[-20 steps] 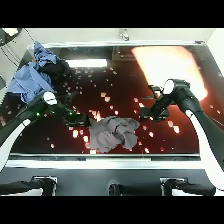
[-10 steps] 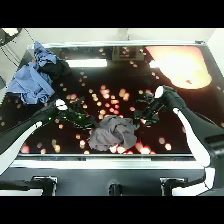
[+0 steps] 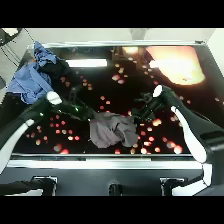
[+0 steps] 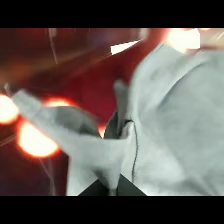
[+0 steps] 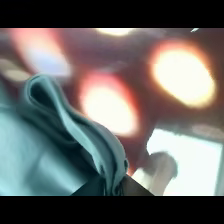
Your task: Fold the shirts.
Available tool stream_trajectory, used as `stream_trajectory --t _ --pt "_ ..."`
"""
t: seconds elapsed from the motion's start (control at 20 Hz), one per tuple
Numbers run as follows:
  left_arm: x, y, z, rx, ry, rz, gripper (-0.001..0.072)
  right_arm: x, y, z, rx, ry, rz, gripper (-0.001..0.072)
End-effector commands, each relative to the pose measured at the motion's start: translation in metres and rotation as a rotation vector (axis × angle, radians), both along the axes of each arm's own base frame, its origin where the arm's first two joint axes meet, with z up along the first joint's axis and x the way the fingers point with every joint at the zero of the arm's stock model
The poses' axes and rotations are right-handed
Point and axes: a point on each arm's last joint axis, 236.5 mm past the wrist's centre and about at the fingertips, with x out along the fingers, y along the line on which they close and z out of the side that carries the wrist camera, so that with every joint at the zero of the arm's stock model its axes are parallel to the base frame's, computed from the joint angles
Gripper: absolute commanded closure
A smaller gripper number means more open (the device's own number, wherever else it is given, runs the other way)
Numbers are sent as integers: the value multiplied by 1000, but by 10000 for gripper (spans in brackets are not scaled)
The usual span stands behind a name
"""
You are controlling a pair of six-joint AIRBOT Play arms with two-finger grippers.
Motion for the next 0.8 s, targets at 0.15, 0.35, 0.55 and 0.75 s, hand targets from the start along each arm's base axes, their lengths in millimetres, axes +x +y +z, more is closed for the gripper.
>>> stream_trajectory --t 0.15,0.35,0.55,0.75 --pt "38 115 311 193 -785 218 680 91 -98 325 -347 -1081 -81 652" --pt "-64 147 518 -42 -1287 431 680 -25 -116 555 -154 -1709 -335 652" --pt "-133 163 563 -103 -1435 483 681 -121 -137 608 -118 -1863 -409 652" --pt "-140 191 562 27 -1462 552 680 -149 -167 600 -268 -1835 -442 652"
